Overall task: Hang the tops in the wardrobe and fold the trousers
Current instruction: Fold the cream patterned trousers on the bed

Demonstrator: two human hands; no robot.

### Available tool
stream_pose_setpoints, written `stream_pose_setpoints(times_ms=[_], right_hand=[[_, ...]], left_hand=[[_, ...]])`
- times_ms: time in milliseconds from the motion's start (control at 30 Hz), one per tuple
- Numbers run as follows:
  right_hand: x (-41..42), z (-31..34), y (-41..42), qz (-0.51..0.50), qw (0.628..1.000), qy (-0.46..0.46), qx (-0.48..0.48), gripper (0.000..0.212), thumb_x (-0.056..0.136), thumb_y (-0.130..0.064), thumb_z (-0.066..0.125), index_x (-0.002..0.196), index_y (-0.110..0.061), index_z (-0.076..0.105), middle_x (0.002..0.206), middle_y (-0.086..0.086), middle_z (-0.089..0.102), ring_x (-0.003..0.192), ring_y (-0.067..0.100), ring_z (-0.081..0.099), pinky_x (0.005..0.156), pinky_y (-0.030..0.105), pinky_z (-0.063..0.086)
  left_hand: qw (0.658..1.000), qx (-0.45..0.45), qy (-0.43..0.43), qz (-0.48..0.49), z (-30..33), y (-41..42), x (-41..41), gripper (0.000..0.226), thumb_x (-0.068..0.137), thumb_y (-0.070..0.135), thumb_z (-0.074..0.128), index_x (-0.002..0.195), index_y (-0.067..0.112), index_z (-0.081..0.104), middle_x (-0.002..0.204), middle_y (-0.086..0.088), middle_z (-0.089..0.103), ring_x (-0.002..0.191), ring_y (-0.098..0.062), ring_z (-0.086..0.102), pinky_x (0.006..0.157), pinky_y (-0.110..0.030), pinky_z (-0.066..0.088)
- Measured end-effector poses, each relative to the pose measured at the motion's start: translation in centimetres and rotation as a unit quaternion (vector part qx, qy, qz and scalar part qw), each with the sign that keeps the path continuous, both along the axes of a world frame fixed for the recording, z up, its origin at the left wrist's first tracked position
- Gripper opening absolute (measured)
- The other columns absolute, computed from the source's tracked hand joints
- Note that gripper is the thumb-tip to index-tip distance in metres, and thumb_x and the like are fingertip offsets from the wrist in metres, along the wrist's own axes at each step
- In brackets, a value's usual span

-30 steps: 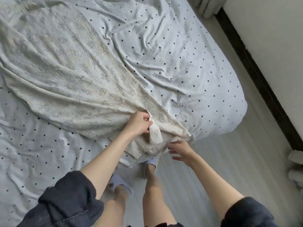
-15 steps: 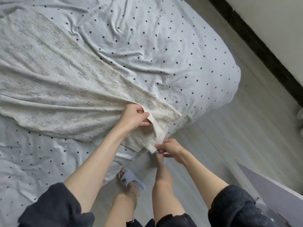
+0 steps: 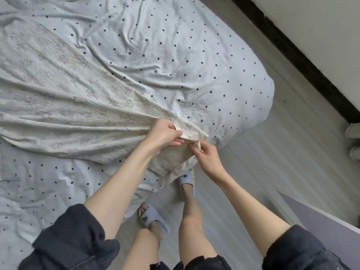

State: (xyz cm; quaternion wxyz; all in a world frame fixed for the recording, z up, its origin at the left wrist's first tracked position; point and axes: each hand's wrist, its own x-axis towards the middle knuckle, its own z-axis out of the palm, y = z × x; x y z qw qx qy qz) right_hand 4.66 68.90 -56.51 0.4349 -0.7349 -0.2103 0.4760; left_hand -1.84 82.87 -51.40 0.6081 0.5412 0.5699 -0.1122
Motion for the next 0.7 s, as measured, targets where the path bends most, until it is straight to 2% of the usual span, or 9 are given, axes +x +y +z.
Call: stream_pose_setpoints(times_ms=[33,100,167,267,367,433,500,600,700], right_hand=[[0.3,-0.1,-0.4,-0.029,0.999,0.018,-0.011,0.021,0.092,-0.010,0.054,0.071,-0.010,0.058,0.064,-0.011,0.050,0.063,0.003,0.043,0.061,0.022,0.036],[0.6,-0.4,-1.3,-0.051,0.996,0.062,-0.039,0.024,0.091,-0.007,0.052,0.068,0.000,0.050,0.065,0.000,0.041,0.066,0.010,0.037,0.062,0.027,0.032],[1.2,-0.7,-2.0,-0.066,0.989,0.112,-0.070,0.022,0.092,-0.008,0.051,0.081,0.011,0.056,0.075,0.006,0.047,0.074,0.016,0.044,0.071,0.033,0.040],[2.8,-1.2,-1.5,-0.107,0.977,0.152,-0.108,0.014,0.092,-0.006,0.049,0.085,0.000,0.060,0.082,0.011,0.053,0.079,0.021,0.052,0.084,0.042,0.050],[4.3,-1.4,0.1,-0.136,0.973,0.136,-0.125,0.012,0.089,-0.010,0.052,0.078,-0.008,0.056,0.074,0.009,0.052,0.072,0.022,0.053,0.079,0.041,0.049],[4.4,-1.5,1.0,-0.150,0.968,0.152,-0.130,0.022,0.092,-0.015,0.052,0.070,-0.013,0.051,0.069,0.002,0.051,0.066,0.016,0.051,0.072,0.033,0.046],[3.8,-1.6,1.2,-0.155,0.962,0.192,-0.118,0.019,0.095,-0.023,0.053,0.077,-0.017,0.054,0.073,-0.004,0.052,0.068,0.010,0.052,0.070,0.026,0.046],[2.2,-2.5,0.5,-0.147,0.946,0.266,-0.115,0.019,0.090,-0.036,0.059,0.099,-0.020,0.056,0.097,-0.006,0.059,0.092,0.011,0.057,0.077,0.028,0.047],[-0.1,-3.6,-0.6,-0.125,0.934,0.301,-0.144,0.018,0.086,-0.035,0.065,0.090,-0.021,0.055,0.106,-0.001,0.061,0.100,0.015,0.057,0.081,0.032,0.045]], left_hand=[[1.000,0.004,0.009,-0.010,-0.2,-0.1,0.2,0.019,0.089,-0.002,0.058,0.070,0.000,0.055,0.070,-0.015,0.063,0.050,-0.006,0.064,0.056,-0.019,0.055],[0.999,0.011,0.033,-0.037,-0.7,-0.7,0.6,0.021,0.088,0.000,0.059,0.068,0.002,0.055,0.066,-0.012,0.062,0.052,-0.007,0.063,0.055,-0.019,0.053],[0.997,0.026,0.052,-0.057,-1.4,-1.5,0.9,0.024,0.088,0.001,0.059,0.065,0.004,0.054,0.063,-0.011,0.061,0.056,-0.013,0.061,0.054,-0.020,0.050],[0.993,0.084,0.043,-0.065,-1.9,-2.0,1.5,0.023,0.087,0.002,0.057,0.065,0.006,0.055,0.063,-0.012,0.062,0.057,-0.016,0.058,0.063,-0.028,0.053],[0.986,0.130,0.011,-0.108,-1.6,-2.0,2.3,0.020,0.091,0.009,0.051,0.102,0.007,0.068,0.101,-0.013,0.069,0.094,-0.022,0.064,0.091,-0.032,0.048],[0.970,0.166,0.024,-0.177,-1.5,-1.9,2.2,0.033,0.095,0.012,0.046,0.126,0.008,0.058,0.126,-0.007,0.060,0.115,-0.019,0.055,0.095,-0.024,0.039],[0.954,0.222,0.012,-0.200,-1.4,-1.9,1.0,0.034,0.096,0.011,0.044,0.128,0.009,0.055,0.127,-0.006,0.057,0.117,-0.019,0.052,0.096,-0.024,0.037],[0.928,0.310,0.003,-0.207,-1.8,-1.9,-2.5,0.035,0.096,0.005,0.042,0.128,0.008,0.054,0.129,-0.006,0.052,0.121,-0.019,0.046,0.100,-0.023,0.031],[0.891,0.379,0.021,-0.249,-2.4,-1.1,-5.6,0.037,0.095,0.001,0.042,0.130,0.006,0.052,0.132,-0.008,0.052,0.126,-0.020,0.042,0.105,-0.021,0.022]])
